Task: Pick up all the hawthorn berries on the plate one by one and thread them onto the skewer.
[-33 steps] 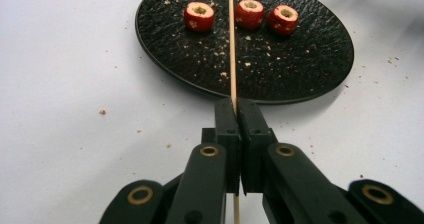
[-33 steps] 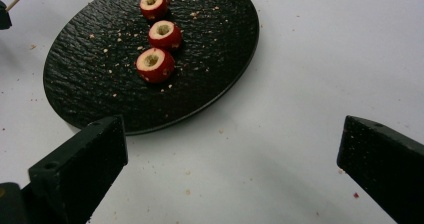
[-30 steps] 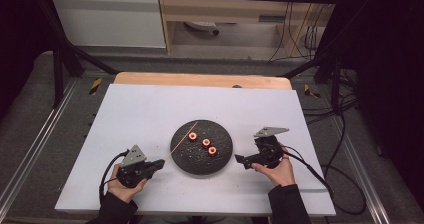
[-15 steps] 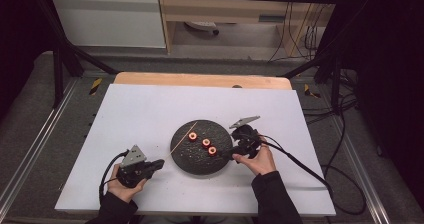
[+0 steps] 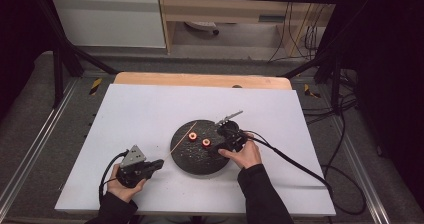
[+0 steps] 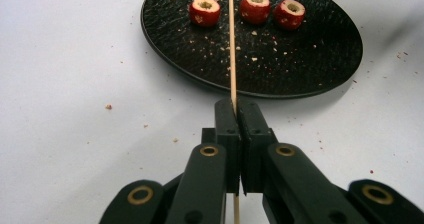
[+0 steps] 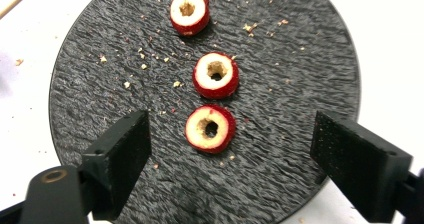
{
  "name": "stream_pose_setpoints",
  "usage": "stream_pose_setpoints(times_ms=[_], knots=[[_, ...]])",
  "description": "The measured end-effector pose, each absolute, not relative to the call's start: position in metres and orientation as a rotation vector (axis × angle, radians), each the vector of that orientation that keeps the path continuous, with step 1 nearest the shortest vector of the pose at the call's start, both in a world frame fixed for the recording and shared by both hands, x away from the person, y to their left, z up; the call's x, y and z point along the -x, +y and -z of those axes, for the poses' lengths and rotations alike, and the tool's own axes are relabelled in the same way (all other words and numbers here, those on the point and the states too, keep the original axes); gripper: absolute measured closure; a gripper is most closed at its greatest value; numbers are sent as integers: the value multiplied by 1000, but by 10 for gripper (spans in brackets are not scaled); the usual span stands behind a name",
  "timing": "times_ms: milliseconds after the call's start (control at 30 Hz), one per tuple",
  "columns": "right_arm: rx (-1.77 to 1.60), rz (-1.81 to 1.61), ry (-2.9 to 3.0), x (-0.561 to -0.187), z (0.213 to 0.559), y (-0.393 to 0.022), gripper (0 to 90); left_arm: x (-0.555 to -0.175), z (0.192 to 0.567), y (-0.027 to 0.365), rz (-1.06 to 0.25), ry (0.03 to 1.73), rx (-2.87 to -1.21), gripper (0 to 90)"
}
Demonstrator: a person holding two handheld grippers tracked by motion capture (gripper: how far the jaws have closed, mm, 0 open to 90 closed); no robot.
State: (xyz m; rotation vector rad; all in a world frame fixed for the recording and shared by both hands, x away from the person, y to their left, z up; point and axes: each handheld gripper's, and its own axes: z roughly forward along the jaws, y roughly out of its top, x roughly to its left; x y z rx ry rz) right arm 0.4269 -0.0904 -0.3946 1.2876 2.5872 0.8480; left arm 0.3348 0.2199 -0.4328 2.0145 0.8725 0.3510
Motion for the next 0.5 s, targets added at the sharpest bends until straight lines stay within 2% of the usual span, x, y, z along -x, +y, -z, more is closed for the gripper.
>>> stream_pose_setpoints(times_ms=[400, 500], knots=[[-1420, -789, 2575, -432, 406, -75, 407, -335, 433, 219, -350, 866, -2020, 884], [-1432, -777, 2574, -432, 408, -74, 430, -334, 433, 219, -352, 865, -2020, 884]])
